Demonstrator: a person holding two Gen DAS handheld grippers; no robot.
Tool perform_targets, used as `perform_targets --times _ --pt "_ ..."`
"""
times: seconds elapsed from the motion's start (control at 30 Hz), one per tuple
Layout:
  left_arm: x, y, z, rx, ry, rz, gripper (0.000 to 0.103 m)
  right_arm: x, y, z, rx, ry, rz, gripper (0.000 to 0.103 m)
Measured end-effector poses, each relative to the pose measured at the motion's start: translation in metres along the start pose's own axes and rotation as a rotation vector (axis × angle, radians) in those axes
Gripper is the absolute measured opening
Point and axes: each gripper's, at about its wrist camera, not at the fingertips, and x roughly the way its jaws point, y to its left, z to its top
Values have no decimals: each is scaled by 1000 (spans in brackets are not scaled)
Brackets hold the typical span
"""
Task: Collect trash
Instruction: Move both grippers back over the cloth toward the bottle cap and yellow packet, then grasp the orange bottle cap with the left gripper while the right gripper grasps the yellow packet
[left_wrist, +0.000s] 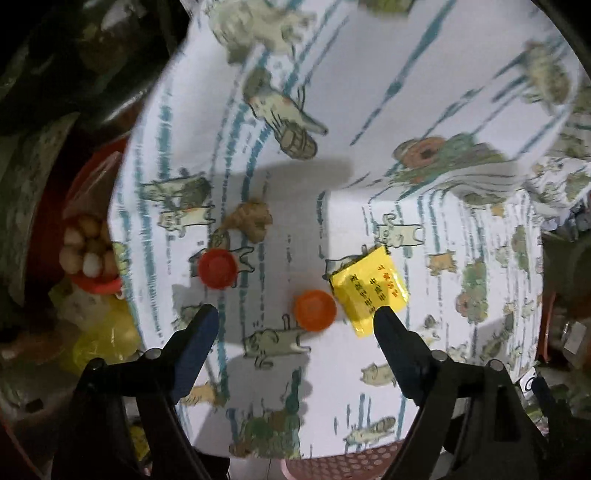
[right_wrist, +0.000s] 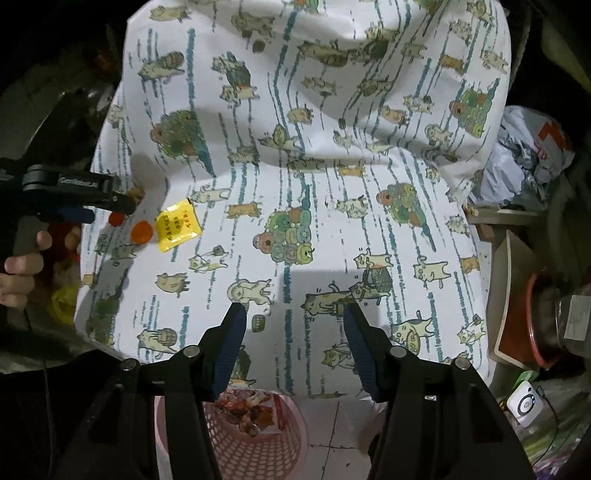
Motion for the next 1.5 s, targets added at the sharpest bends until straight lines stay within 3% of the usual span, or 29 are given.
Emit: perform_targets --times 0.17,0.23,0.3,0.4,0.73,0.9,1.03,1.13,1.2,1.37,1.5 --pt "16 -12 5 56 10 42 82 6 -1 5 31 26 17 57" --pt "19 -15 5 47 22 15 71 6 -1 5 32 37 44 57" --pt "23 -18 5 45 41 -4 49 5 0 5 28 46 67 57" --pt "26 -21 3 34 51 8 34 5 2 3 13 49 58 57" --pt "35 -21 -4 62 55 61 29 5 -2 2 28 61 64 57" --pt "-5 -25 -15 89 -33 115 29 4 -1 4 36 60 72 57" --pt "-58 -22 -27 38 -123 43 29 -4 8 13 33 37 93 57" --pt "-91 -23 -34 61 -194 82 29 -11 16 19 40 15 119 57" --pt "-105 -14 -38 31 -228 69 29 -13 20 21 39 8 122 57" --pt "-105 9 -55 -30 -276 58 29 -6 26 17 20 30 123 57" --pt "-108 26 -47 -65 -279 31 29 -3 36 19 -21 32 139 57"
